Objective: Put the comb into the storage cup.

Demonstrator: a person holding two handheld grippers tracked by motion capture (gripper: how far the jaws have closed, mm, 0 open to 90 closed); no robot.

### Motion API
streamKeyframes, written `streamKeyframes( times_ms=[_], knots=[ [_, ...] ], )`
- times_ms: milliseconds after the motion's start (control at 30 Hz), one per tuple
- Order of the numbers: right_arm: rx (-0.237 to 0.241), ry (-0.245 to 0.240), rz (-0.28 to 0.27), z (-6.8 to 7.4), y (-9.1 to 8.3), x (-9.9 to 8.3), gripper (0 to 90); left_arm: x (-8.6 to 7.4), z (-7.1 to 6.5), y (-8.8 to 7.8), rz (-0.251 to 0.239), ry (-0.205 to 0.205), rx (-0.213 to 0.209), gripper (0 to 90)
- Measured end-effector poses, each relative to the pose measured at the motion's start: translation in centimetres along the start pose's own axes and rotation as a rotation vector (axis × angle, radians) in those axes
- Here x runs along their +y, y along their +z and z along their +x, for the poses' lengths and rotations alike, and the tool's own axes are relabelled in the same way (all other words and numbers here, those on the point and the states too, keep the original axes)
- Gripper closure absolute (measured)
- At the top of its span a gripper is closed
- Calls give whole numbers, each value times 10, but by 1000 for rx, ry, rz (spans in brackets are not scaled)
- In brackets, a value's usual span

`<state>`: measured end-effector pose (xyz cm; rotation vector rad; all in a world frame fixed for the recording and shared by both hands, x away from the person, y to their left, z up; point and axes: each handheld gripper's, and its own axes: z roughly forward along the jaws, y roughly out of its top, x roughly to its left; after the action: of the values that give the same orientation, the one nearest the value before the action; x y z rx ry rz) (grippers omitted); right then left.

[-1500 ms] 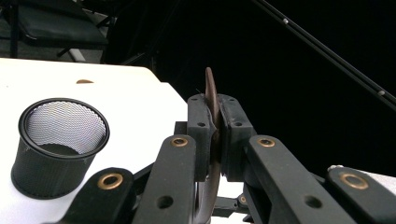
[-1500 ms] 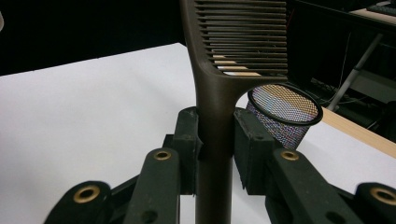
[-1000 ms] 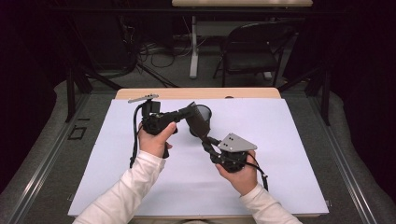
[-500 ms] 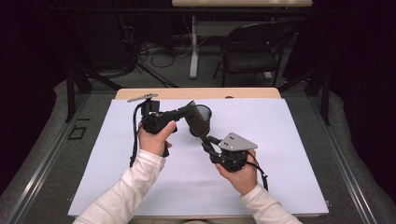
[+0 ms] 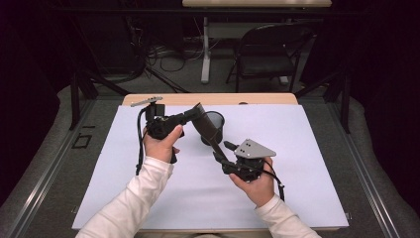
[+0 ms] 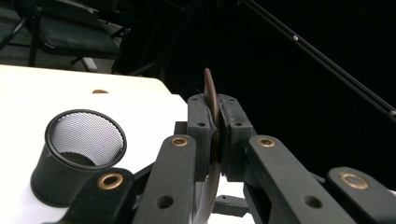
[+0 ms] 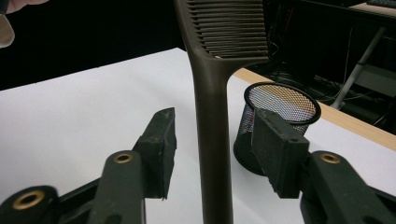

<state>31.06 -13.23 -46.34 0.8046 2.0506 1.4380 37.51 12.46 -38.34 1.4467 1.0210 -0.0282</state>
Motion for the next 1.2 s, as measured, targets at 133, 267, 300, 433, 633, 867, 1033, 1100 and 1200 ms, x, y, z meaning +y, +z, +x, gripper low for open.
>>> streamKeyframes(
  times_ms=[133,267,300,433,633,867,1033,1100,1200],
  knots=[
    [-3,3,0,-1,0,1,447,3,0,-2,-19,12,22,847],
    [-9,12,1,-2,0,3,425,7,0,-3,-31,20,30,847],
    [-11,16,-2,-3,0,3,422,7,0,-3,-33,20,32,848],
    [-16,23,-1,-5,0,4,413,10,-1,-3,-40,24,43,848],
    [-15,48,-9,-11,-1,4,417,16,-3,-3,-50,38,58,847],
    [-33,37,2,-15,-1,5,453,23,-4,0,-64,48,82,848],
    [-27,46,16,-16,-2,5,470,27,-4,3,-72,48,96,848],
    [-20,60,27,-17,-1,5,478,29,-3,4,-75,49,102,847],
    [-9,67,36,-17,-1,5,478,33,-3,5,-84,50,110,847]
  ],
)
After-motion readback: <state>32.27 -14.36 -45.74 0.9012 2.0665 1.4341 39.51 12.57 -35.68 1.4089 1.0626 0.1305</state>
